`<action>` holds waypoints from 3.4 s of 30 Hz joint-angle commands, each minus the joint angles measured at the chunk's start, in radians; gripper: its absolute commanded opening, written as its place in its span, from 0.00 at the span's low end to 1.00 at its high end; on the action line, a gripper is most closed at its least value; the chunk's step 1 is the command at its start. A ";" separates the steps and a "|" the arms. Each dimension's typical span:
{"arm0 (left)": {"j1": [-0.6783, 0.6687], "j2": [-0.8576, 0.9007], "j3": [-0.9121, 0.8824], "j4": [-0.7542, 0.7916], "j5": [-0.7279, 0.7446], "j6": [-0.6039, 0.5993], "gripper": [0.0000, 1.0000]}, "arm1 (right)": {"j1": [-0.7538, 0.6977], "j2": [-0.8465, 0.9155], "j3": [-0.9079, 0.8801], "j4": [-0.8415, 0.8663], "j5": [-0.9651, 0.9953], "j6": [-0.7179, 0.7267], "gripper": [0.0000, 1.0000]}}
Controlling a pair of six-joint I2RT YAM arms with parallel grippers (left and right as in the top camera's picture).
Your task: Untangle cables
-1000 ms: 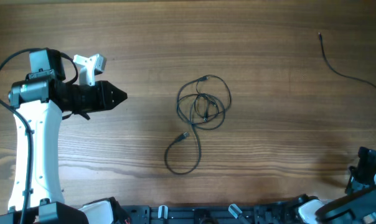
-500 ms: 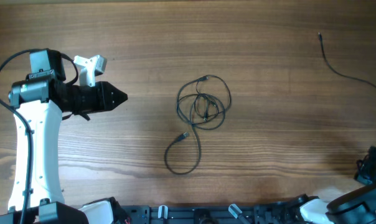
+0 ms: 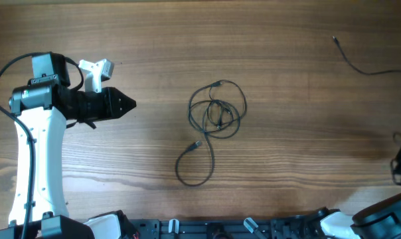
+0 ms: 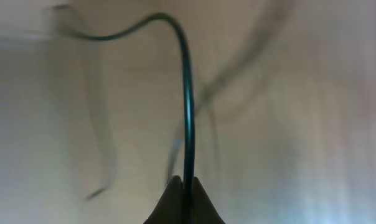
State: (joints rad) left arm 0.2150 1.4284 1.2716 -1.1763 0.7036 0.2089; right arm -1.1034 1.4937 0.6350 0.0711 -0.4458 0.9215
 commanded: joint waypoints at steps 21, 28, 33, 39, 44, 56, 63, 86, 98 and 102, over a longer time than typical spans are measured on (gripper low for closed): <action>-0.004 -0.016 0.005 -0.003 0.002 0.023 0.19 | 0.021 0.155 0.237 0.136 -0.019 0.261 1.00; -0.004 -0.016 0.005 -0.003 0.002 0.023 0.19 | 0.093 0.155 0.237 0.136 -0.152 0.451 1.00; -0.004 -0.016 0.005 -0.003 0.002 0.023 0.19 | 0.165 0.155 0.237 0.186 -0.245 0.747 1.00; -0.004 -0.016 0.005 -0.002 0.002 0.024 0.19 | 0.240 0.155 0.237 0.507 -0.299 0.774 1.00; -0.004 -0.016 0.005 0.009 0.002 0.024 0.19 | 0.372 0.155 0.237 0.860 -0.614 0.388 1.00; -0.004 -0.016 0.005 0.006 0.001 0.024 0.24 | 0.812 0.154 0.230 0.737 -1.179 -0.030 1.00; -0.004 -0.016 0.005 -0.003 0.001 0.024 0.23 | 0.944 0.154 0.231 1.223 -1.113 0.339 1.00; -0.004 -0.016 0.005 -0.052 0.001 0.047 0.22 | 1.026 0.146 0.744 1.329 -1.050 0.712 0.99; -0.004 -0.016 0.005 -0.078 0.001 0.047 0.22 | 1.007 0.146 1.204 -0.262 -0.712 -0.279 0.99; -0.004 -0.016 0.005 -0.081 0.002 0.047 0.22 | 1.036 0.146 1.219 -0.659 -0.313 -0.536 0.99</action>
State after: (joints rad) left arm 0.2150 1.4273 1.2716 -1.2568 0.7033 0.2325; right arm -0.0937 1.6329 1.8236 -0.4049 -1.1740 0.7776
